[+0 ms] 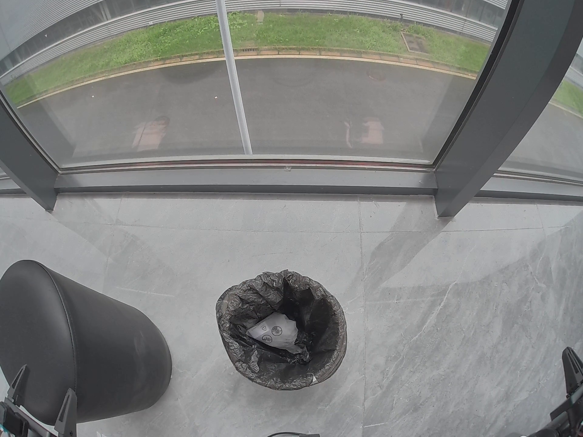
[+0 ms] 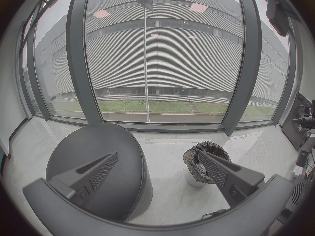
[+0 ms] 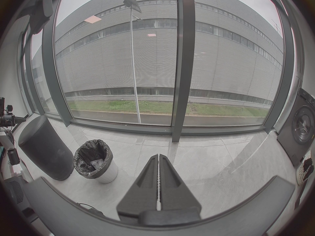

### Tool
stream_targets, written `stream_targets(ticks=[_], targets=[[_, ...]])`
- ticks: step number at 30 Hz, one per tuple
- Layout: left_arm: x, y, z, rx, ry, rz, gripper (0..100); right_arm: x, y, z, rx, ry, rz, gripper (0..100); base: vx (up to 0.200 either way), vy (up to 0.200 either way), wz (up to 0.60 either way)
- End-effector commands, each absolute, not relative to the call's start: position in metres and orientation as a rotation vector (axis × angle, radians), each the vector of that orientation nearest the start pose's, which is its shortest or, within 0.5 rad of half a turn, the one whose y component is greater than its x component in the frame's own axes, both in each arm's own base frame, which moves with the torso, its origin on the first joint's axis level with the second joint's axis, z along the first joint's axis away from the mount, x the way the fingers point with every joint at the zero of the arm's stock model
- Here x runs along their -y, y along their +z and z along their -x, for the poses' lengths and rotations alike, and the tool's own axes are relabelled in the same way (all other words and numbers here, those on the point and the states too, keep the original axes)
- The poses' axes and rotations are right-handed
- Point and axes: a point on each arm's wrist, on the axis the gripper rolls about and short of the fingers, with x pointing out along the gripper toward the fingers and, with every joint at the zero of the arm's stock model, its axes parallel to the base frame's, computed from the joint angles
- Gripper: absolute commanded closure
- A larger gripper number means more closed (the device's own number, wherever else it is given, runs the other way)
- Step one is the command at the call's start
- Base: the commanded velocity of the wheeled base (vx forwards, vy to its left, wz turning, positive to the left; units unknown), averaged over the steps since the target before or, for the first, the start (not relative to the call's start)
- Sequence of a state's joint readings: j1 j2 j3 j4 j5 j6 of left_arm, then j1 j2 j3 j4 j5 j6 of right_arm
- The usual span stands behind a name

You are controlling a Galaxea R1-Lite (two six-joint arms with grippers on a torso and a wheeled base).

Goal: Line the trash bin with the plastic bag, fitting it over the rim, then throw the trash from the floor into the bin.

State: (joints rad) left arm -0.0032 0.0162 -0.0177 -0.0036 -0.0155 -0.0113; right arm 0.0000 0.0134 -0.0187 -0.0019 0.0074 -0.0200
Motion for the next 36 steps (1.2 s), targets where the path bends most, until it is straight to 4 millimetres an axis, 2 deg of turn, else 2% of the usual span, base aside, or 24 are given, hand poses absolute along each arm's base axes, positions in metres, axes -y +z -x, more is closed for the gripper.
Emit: stream_targets(ticks=[1, 36], targets=[[0.0003, 0.0760, 0.0228, 0.004, -0.018, 0.012, 0, -0.0002, 0.0757, 0.0226, -0.001, 0.008, 0.018, 100, 0.000, 0.000, 0.00], [0.0003, 0.0758, 0.0228, 0.003, -0.018, 0.012, 0, 0.0000, 0.0757, 0.0225, -0.003, 0.000, -0.011, 100, 0.000, 0.000, 0.00]])
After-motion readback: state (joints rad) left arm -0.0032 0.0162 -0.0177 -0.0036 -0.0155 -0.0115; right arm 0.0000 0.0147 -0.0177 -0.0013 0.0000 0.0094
